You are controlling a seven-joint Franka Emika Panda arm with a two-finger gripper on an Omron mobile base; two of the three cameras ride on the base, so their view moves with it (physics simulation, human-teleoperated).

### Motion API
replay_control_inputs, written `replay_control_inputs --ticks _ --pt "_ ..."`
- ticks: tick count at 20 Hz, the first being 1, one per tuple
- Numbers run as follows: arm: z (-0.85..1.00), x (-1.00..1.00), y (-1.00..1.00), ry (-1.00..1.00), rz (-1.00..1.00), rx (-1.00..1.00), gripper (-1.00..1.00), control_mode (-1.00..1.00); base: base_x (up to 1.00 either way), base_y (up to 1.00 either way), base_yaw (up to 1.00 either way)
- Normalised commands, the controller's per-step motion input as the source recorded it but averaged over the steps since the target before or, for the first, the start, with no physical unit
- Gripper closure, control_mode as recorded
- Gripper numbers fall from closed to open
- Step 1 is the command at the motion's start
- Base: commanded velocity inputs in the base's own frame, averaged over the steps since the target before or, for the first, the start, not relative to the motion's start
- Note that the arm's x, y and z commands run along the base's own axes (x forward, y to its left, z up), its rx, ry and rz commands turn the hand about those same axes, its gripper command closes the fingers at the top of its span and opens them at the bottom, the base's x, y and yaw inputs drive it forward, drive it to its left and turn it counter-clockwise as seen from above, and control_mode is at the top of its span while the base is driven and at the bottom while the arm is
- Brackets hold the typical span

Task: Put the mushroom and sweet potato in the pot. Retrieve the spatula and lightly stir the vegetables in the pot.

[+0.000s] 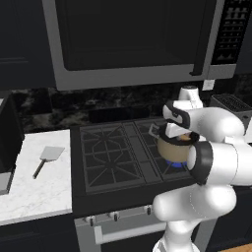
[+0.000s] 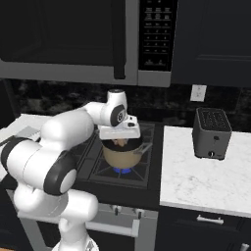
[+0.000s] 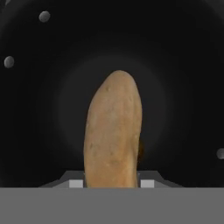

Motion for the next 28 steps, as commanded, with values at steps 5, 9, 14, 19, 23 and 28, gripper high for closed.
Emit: replay_control_inputs --ticks 5,9,14,19,23,28 --pt "-0.16 0.08 -0.01 0.0 0.0 0.0 1.0 -1.0 0.0 0.0 0.0" --pt "-0.22 0.08 0.0 0.0 0.0 0.0 -1.0 -1.0 0.0 0.0 0.0" --pt "-0.01 0.01 0.0 -0.01 0.0 0.03 -1.0 -1.0 0.0 0.0 0.0" --pt "0.17 -0.06 0.0 -0.18 0.0 0.06 -1.0 -1.0 0.0 0.0 0.0" --pt "0.86 -0.39 0.01 -0.35 0.0 0.01 -1.0 -1.0 0.0 0.0 0.0" --pt "0.84 -0.38 0.02 -0.25 0.0 0.01 -1.0 -1.0 0.0 0.0 0.0"
